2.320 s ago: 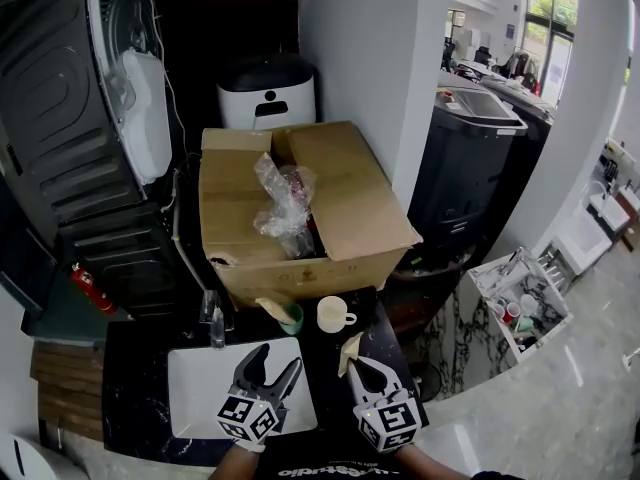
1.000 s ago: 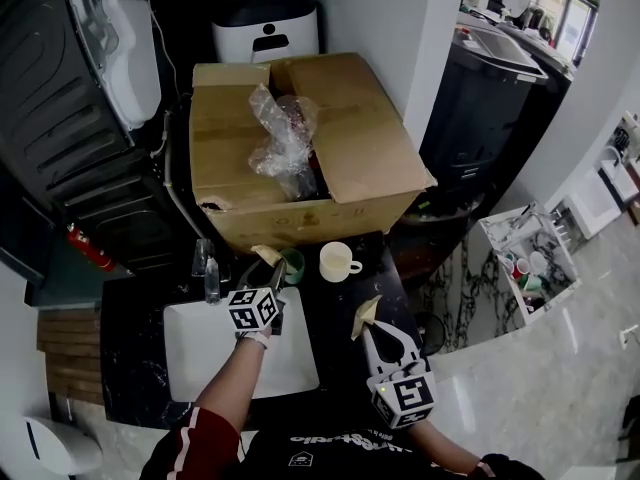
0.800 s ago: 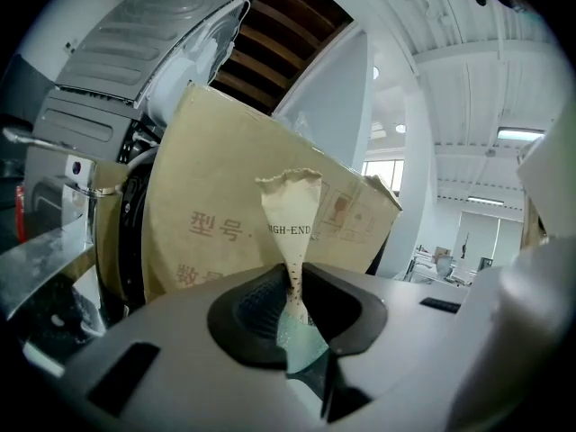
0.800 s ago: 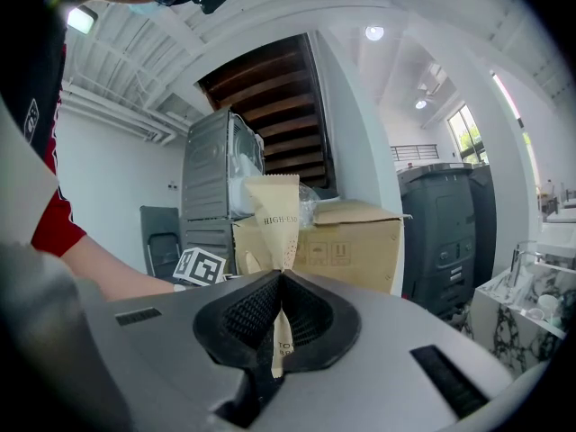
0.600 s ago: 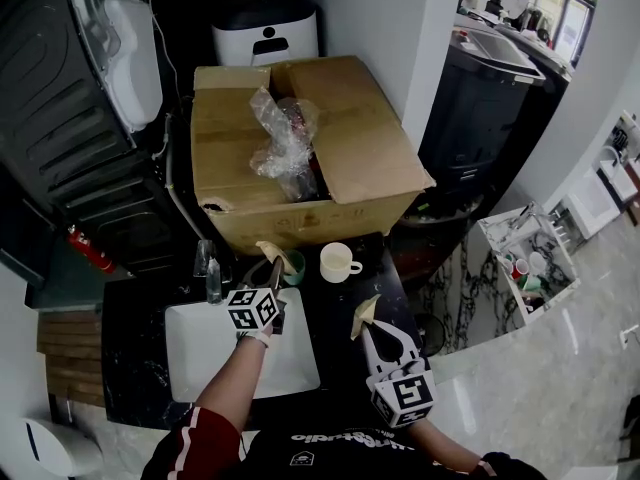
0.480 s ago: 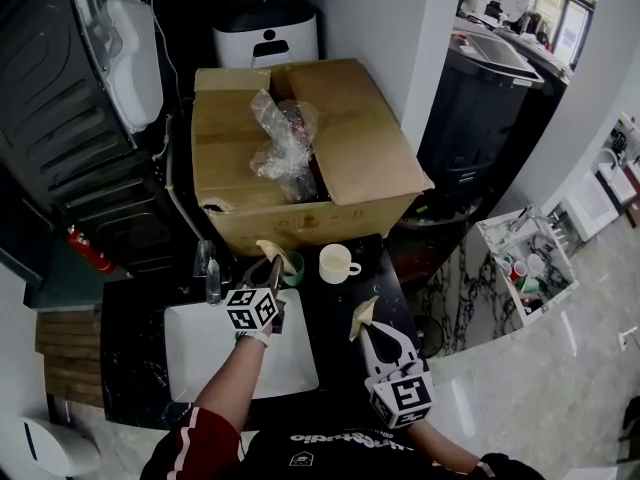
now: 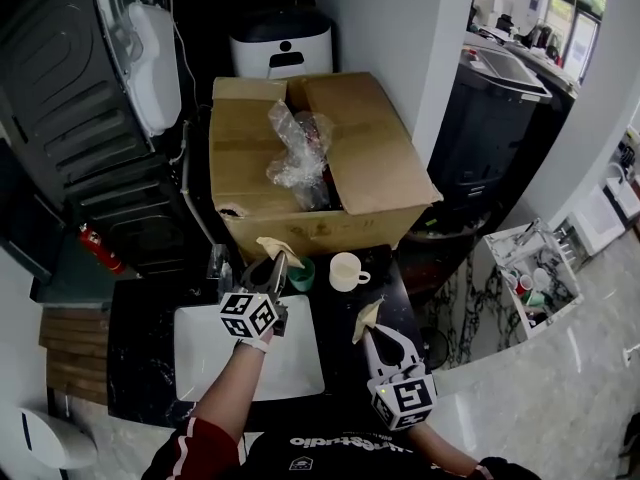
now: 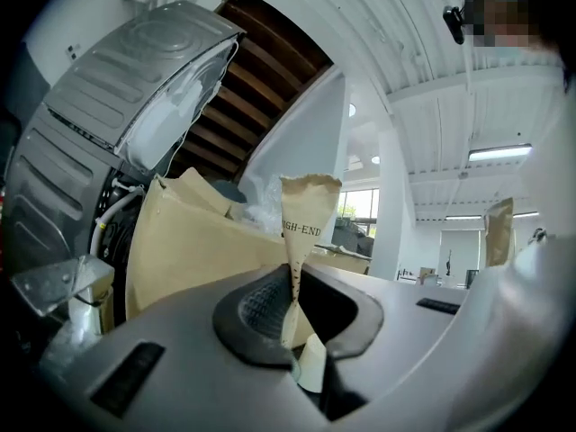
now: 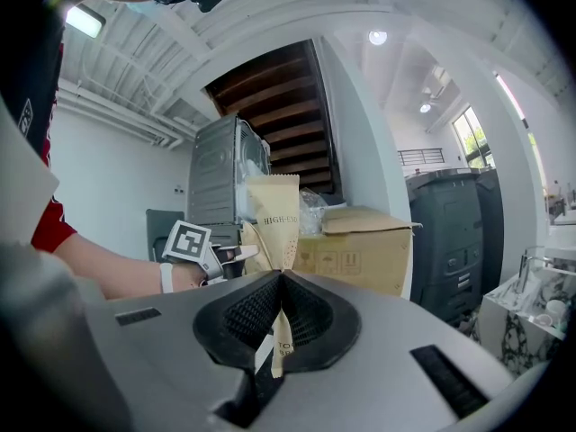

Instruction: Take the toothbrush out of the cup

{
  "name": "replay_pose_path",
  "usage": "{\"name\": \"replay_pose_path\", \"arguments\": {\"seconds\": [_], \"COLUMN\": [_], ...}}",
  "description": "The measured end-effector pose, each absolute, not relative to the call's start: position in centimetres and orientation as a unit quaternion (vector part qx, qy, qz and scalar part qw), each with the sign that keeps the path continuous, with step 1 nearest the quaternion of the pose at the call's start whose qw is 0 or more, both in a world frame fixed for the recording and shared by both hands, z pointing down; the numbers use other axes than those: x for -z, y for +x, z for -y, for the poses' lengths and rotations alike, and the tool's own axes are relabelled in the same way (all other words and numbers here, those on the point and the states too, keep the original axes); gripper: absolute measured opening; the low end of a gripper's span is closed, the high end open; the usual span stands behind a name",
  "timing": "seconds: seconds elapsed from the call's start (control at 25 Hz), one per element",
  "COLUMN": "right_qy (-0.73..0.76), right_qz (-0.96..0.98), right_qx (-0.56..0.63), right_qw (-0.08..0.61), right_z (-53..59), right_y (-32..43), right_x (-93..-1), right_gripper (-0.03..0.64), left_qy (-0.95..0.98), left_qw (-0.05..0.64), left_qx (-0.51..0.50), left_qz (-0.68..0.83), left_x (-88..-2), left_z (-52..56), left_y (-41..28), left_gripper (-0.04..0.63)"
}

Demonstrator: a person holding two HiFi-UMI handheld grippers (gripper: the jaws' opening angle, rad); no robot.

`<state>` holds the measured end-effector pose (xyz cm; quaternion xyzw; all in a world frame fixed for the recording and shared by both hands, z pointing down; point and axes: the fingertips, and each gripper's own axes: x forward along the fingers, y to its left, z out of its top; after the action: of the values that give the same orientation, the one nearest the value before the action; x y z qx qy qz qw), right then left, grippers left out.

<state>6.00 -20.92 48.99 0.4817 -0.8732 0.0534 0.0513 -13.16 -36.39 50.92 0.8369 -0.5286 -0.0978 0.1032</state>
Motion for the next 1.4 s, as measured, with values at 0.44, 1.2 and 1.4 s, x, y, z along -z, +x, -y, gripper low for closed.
{"name": "replay_pose_path", "arguments": {"seconds": [0.44,1.2,1.4], "right_qy": [0.460,0.433,0.436], "right_qz": [0.886,0.900,0.898], "right_qx": [-0.030,-0.020,-0.026], "right_qw": [0.044,0.053,0.056], "right_z": [21.7,21.6,21.8], "right_y": [4.1,2.1,2.0], "right_x": [-47.2,-46.5,-46.7], "right_gripper": [0.038,0.038,0.038], "left_qy": [0.843,0.839,0.838], "left_qw": [0.041,0.051,0.042], "left_qx": [0.053,0.042,0.033], "left_qz": [0.534,0.540,0.543], "left_x": [-45.9,-47.3,-47.4], "left_z": [26.6,19.3,19.8], "left_y": [-15.1,-13.0,-13.1], "left_gripper": [0.034,0.034,0.034]}}
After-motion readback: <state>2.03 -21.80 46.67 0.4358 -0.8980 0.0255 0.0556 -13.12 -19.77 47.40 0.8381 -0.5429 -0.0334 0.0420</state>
